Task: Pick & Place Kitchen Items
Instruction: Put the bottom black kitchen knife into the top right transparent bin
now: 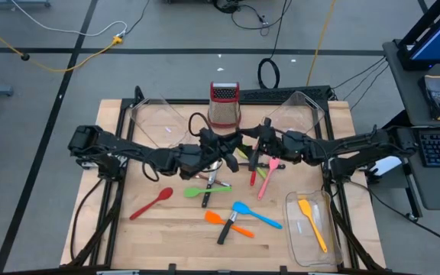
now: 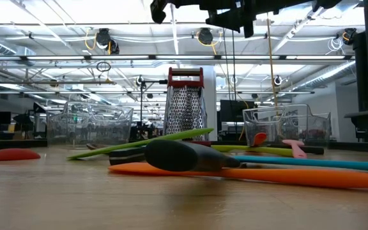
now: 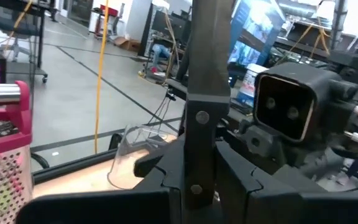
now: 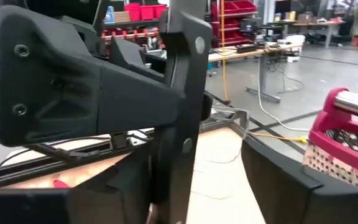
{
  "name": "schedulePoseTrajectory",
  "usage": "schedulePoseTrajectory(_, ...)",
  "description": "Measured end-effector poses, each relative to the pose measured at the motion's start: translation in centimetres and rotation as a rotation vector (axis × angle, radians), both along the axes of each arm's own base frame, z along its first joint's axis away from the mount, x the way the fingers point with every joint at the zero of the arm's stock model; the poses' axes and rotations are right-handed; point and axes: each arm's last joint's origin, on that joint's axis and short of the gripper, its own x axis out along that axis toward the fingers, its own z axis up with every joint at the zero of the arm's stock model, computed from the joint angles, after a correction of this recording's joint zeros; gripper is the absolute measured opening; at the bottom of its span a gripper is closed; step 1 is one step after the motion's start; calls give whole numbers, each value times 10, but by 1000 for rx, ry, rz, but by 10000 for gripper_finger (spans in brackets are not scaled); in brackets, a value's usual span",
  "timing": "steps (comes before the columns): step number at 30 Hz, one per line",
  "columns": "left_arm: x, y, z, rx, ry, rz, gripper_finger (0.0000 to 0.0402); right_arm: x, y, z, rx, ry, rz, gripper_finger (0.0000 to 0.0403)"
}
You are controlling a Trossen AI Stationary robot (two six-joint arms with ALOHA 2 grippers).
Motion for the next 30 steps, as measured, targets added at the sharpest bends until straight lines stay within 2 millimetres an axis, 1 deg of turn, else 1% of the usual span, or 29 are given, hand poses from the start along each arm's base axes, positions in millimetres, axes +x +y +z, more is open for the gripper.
schedulePoseTrajectory(4, 0, 0, 0, -13, -8, -5, 47, 0, 0, -1, 20, 8, 1, 167)
schedulePoseTrajectory(11, 0, 0, -1, -15, -4, -13, 47, 0, 1, -2, 55, 6, 9, 63)
schedulePoseTrajectory(17, 1, 0, -2, -13, 8, -23, 47, 0, 1, -3, 55, 9, 6, 62)
schedulePoseTrajectory(19, 1, 0, -2, -13, 11, -26, 56, 0, 1, -3, 58, 9, 5, 62)
schedulePoseTrajectory(26, 1, -1, -2, -1, 21, -39, 147, 0, 0, -2, 87, -4, 0, 62)
schedulePoseTrajectory(30, 0, -3, -1, 19, 32, -46, 189, 0, 0, -2, 106, -14, -6, 62)
